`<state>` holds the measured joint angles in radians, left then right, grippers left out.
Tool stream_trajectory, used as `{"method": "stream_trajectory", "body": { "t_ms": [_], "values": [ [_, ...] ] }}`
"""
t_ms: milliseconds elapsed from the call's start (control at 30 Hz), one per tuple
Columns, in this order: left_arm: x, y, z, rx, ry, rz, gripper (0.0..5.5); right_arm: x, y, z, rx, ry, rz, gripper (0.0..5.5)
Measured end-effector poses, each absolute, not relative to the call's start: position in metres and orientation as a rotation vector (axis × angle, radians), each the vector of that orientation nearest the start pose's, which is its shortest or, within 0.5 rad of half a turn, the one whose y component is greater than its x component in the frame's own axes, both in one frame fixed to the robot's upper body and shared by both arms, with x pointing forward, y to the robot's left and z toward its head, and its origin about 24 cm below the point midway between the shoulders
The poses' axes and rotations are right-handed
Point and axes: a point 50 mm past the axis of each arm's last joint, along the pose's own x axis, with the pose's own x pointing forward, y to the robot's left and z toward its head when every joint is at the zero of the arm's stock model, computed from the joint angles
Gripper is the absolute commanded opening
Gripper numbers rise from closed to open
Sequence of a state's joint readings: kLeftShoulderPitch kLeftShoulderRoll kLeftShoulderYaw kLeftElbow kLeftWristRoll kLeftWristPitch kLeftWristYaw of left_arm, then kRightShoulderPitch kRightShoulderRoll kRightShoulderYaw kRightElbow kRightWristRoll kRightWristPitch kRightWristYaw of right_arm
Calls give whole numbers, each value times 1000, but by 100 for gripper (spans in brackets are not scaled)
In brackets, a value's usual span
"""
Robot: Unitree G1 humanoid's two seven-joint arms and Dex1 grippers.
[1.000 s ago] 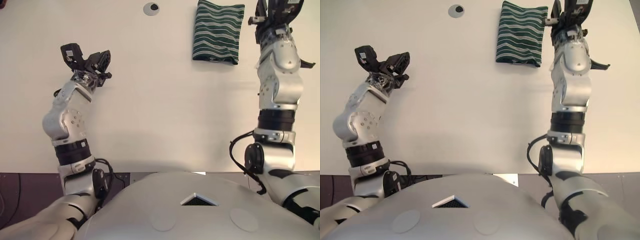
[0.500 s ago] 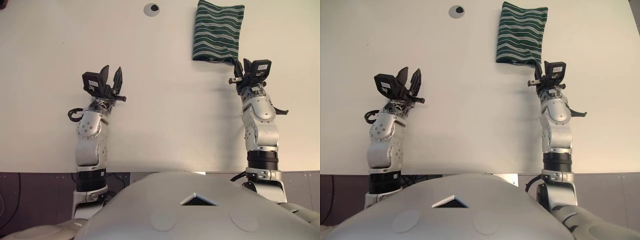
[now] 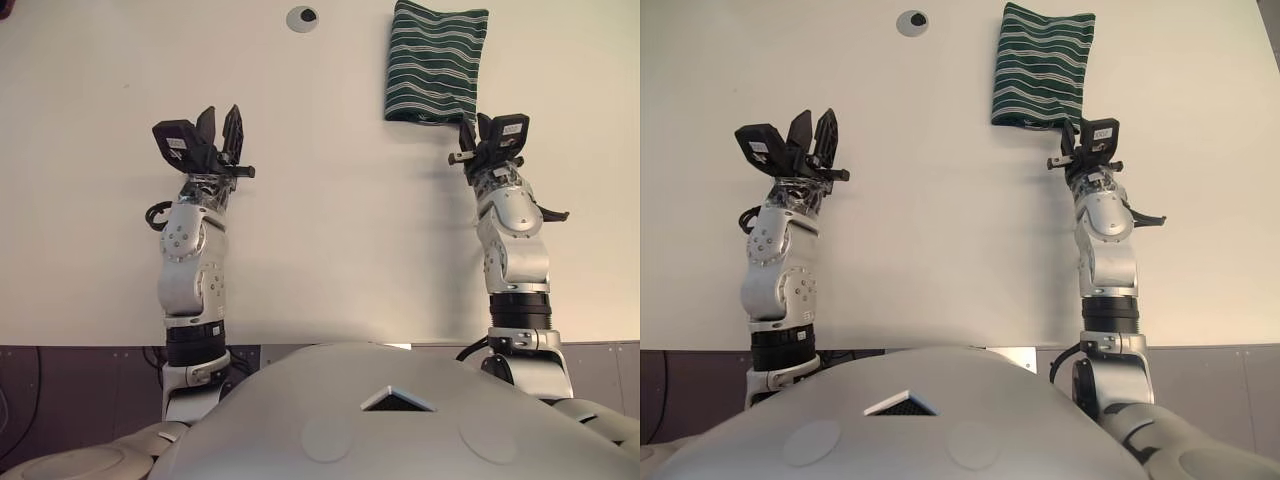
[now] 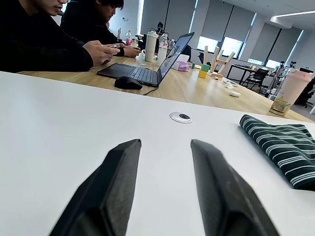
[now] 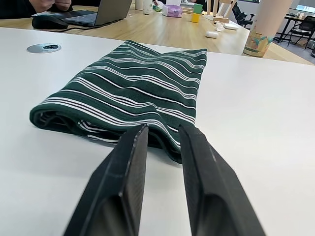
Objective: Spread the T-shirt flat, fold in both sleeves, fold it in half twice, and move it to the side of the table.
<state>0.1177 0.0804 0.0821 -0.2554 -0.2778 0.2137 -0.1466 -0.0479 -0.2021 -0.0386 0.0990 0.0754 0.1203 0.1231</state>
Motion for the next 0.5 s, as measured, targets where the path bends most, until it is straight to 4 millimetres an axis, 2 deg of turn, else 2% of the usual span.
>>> {"method": "stream_trajectory", "body": {
  "t_ms": [500],
  "values": [
    [223,170,53,-131,58,-103,181,264,-194,26,-121,171,78,111]
  ]
}}
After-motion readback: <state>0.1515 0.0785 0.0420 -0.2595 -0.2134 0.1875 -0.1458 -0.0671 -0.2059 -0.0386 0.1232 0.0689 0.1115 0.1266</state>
